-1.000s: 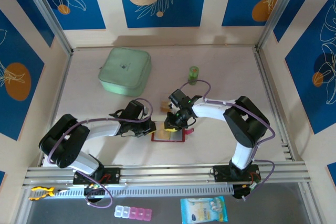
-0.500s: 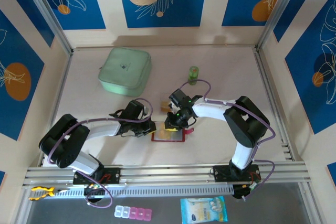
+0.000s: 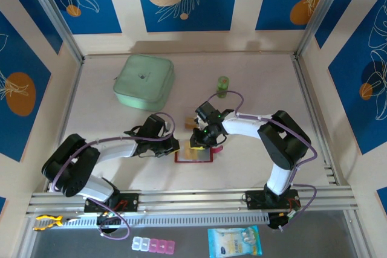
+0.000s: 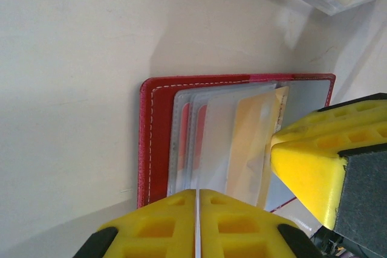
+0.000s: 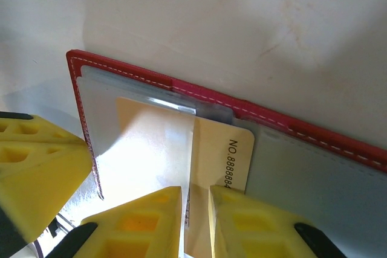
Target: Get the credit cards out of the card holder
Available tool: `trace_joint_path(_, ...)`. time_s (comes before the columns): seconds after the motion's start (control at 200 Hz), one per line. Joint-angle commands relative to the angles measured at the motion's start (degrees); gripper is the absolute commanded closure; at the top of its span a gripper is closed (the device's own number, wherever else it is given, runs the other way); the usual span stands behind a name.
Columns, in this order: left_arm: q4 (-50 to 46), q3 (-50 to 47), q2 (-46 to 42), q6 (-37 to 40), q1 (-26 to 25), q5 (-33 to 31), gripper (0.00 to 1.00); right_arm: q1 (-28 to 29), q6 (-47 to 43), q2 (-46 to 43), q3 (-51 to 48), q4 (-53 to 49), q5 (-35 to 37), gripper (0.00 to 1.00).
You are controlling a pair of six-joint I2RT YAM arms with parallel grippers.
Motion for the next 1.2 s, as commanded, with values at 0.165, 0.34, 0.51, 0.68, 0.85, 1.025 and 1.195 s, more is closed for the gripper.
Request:
trace_joint_path(0.165, -1.39, 2.66, -0.14, 0.52, -1.02, 0.77, 0.91, -0.08, 0.11, -6.5, -2.63, 0.7, 1.5, 0.79)
trace_joint_path(0.34, -1.27, 4.46, 1.76, 0.73, -2.27, 1.21, 0.91, -0.25, 1.26, -8.9, -4.43, -0.29, 2.99, 0.78)
trace_joint_path(0.51, -1.3, 5.19, 3.36, 0.7, -3.21, 1.27, 0.91, -0.43, 2.92, -9.37, -6.65, -0.15, 3.12, 0.78)
trace_joint_path(0.68, -1.67, 6.11, 4.84, 0.82, -3.8, 2.09, 0.92, -0.43, 3.64, -8.58, -7.87, 0.76, 2.05, 0.78)
trace_joint_path(0.85, -3.23, 6.62, 5.9, 1.71, -4.29, 1.34, 0.92, -0.52, 3.97, -8.01, -8.32, 2.15, 1.14, 0.77)
trace_joint_path(1.025, -3.4, 6.42, 6.62, 1.87, -4.36, 1.27, 0.93, -0.61, 4.19, -7.47, -8.17, 2.88, 0.63, 0.77)
trace_joint_path(1.195, -4.54, 6.76, 7.62, 2.51, -4.33, 1.2, 0.93, -1.06, 4.04, -6.18, -7.75, 3.45, -0.61, 0.77)
